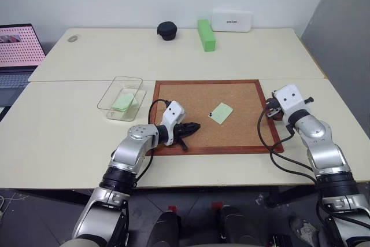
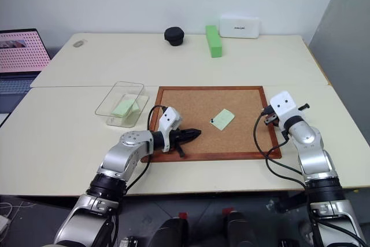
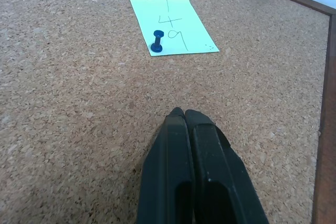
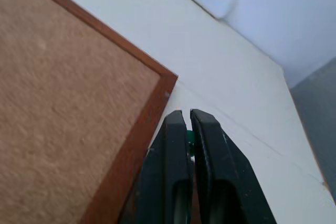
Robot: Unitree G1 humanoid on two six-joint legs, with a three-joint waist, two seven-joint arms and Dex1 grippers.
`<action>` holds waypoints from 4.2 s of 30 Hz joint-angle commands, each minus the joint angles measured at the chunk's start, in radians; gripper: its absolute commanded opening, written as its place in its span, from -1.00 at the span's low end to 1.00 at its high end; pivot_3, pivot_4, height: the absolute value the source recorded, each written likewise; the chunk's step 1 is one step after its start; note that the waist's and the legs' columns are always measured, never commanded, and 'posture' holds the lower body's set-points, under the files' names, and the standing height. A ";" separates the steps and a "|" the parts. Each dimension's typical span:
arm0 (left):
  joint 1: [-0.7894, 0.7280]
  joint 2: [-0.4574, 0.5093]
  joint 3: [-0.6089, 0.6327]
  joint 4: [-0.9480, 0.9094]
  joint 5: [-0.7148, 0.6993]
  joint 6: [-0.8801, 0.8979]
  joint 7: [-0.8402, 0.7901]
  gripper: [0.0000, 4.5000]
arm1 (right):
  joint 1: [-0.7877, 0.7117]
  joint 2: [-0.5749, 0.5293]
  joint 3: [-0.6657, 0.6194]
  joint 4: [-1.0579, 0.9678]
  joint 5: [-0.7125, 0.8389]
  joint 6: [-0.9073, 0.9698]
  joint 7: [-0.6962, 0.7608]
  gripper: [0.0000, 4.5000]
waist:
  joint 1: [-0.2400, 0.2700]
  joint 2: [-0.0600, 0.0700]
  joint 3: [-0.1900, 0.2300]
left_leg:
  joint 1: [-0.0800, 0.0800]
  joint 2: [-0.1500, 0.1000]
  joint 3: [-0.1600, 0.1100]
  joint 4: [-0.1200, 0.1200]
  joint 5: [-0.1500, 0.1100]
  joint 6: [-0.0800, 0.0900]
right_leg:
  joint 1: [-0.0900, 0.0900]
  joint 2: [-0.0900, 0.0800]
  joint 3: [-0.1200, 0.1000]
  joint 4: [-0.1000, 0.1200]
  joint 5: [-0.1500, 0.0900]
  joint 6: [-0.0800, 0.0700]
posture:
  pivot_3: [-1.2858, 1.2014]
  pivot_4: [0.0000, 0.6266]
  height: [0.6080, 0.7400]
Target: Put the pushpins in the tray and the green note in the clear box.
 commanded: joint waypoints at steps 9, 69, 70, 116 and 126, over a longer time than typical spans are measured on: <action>0.020 0.016 -0.018 0.019 0.018 0.010 -0.005 -1.00 | -0.092 -0.026 -0.009 0.180 -0.061 -0.115 -0.046 -0.41 | -0.001 0.000 0.000 | 0.000 0.000 0.000 0.000 0.000 0.000 | 0.000 0.000 0.000 0.000 0.000 0.000 | 0.03 -0.52 1.00; 0.028 0.013 -0.017 0.010 0.018 0.001 0.018 -1.00 | -0.146 0.067 -0.135 0.214 0.107 0.060 -0.064 0.97 | -0.001 0.000 0.000 | 0.000 0.000 0.000 0.000 0.000 0.000 | 0.000 0.000 0.000 0.001 0.001 0.001 | 0.03 -0.52 1.00; 0.029 0.013 -0.017 0.009 0.018 0.000 0.017 -1.00 | -0.148 0.068 -0.136 0.212 0.110 0.064 -0.064 0.97 | -0.001 0.000 0.000 | 0.000 0.000 0.000 0.000 0.000 0.000 | 0.000 0.000 0.000 0.001 0.001 0.001 | 0.03 -0.52 1.00; 0.054 0.021 0.002 -0.042 0.010 0.036 0.038 -1.00 | -0.135 0.340 0.164 0.146 0.231 -0.014 0.311 0.97 | -0.008 0.000 0.000 | 0.001 0.001 -0.001 -0.001 0.000 0.000 | 0.000 0.001 -0.001 0.001 0.000 0.000 | 0.03 -0.52 1.00; 0.056 0.022 0.001 -0.043 0.011 0.036 0.038 -1.00 | -0.180 0.370 0.151 0.242 0.222 -0.058 0.314 0.11 | -0.017 0.000 0.000 | 0.001 0.001 -0.001 0.000 0.000 0.000 | 0.000 0.001 -0.001 0.002 0.001 0.001 | 0.03 -0.52 1.00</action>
